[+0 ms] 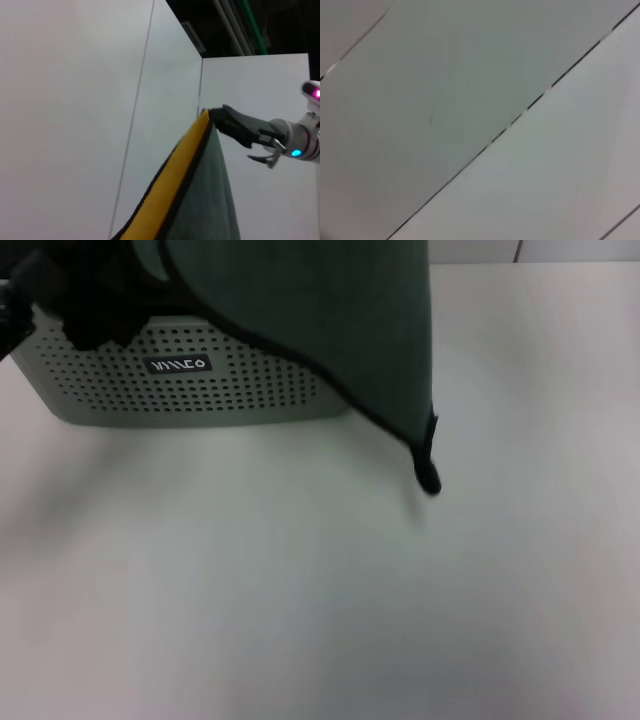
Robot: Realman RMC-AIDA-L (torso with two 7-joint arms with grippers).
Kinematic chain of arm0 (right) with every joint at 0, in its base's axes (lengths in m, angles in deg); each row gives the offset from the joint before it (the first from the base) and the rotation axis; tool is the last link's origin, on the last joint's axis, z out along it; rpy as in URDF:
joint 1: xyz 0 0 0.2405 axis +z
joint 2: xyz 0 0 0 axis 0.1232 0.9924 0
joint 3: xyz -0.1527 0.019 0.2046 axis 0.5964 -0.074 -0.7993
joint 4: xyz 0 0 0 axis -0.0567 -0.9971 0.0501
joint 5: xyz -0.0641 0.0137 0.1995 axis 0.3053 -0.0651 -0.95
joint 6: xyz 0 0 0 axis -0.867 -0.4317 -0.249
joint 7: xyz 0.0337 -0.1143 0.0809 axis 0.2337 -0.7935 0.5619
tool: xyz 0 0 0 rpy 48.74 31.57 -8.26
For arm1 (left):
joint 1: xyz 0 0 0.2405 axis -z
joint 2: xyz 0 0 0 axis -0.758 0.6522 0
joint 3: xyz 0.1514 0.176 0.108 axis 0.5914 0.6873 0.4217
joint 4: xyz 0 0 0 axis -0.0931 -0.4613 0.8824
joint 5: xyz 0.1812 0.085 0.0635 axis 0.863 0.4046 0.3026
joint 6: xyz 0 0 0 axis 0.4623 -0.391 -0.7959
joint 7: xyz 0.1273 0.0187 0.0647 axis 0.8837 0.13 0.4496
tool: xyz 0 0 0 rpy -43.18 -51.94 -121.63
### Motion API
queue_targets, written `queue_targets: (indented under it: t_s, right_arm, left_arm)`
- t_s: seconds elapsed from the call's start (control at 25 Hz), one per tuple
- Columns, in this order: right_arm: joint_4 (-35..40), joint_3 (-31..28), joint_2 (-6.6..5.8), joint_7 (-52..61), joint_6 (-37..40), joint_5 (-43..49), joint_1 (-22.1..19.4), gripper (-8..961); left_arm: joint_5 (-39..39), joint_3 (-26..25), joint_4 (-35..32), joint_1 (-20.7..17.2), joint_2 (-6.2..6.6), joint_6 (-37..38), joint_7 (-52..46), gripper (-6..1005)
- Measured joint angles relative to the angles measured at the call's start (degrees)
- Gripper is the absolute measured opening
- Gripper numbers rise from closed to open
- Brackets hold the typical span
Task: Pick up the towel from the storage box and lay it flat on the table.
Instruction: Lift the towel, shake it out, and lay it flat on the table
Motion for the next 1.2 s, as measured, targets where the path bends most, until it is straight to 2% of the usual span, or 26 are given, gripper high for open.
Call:
queue_targets:
  t_s: [0.12, 0.16, 0.24, 0.32, 0.48, 0.64, 0.88, 1.0, 1.12, 1.2]
  right_arm:
    - [0.70, -1.20, -0.19, -1.00, -1.07, -3.33, -0.10, 26]
    - [0.97, -1.85, -0.22, -1.21, -1.11, -4.78, -0.25, 26]
    - [1.07, -4.71, -0.24, -3.64, -0.90, -12.41, -1.69, 27]
    - [1.02, -5.43, -0.26, -4.49, -0.87, -15.03, -2.29, 28]
    - [0.05, -8.06, -0.91, -7.73, -0.04, -26.06, -4.92, 30]
    - [-2.55, -9.79, -2.22, -9.89, 2.55, -35.40, -6.81, 32]
    - [-6.91, -11.02, -3.83, -10.26, 5.50, -42.64, -8.32, 35]
    - [-8.34, -11.18, -4.05, -10.26, 7.24, -44.19, -8.77, 36]
    - [-8.87, -11.23, -4.16, -10.23, 8.81, -44.87, -9.29, 38]
    - [-8.99, -11.17, -3.92, -10.23, 9.47, -44.92, -9.74, 39]
  left_arm:
    - [2.08, -0.01, 0.40, 1.76, 1.69, 0.09, -6.10, 529]
    - [2.53, 0.00, 1.16, 2.75, 2.61, 0.10, -9.00, 529]
    - [2.73, 0.03, 2.11, 3.64, 3.17, 0.10, -10.26, 529]
    - [3.01, 0.07, 3.55, 4.84, 3.66, 0.10, -10.90, 529]
    - [3.58, 0.16, 5.66, 7.04, 3.87, 0.26, -11.15, 528]
    - [3.69, 0.21, 7.02, 9.11, 3.67, 0.99, -11.90, 528]
    - [3.49, 1.07, 8.28, 10.50, 3.74, 5.84, -13.99, 528]
    - [1.27, 7.82, 7.45, 10.17, 4.58, 6.49, -15.37, 527]
    - [-4.12, 16.10, 7.30, 9.75, 5.62, 6.51, -15.35, 527]
    - [-6.70, 19.05, 7.17, 9.67, 5.88, 6.53, -15.04, 527]
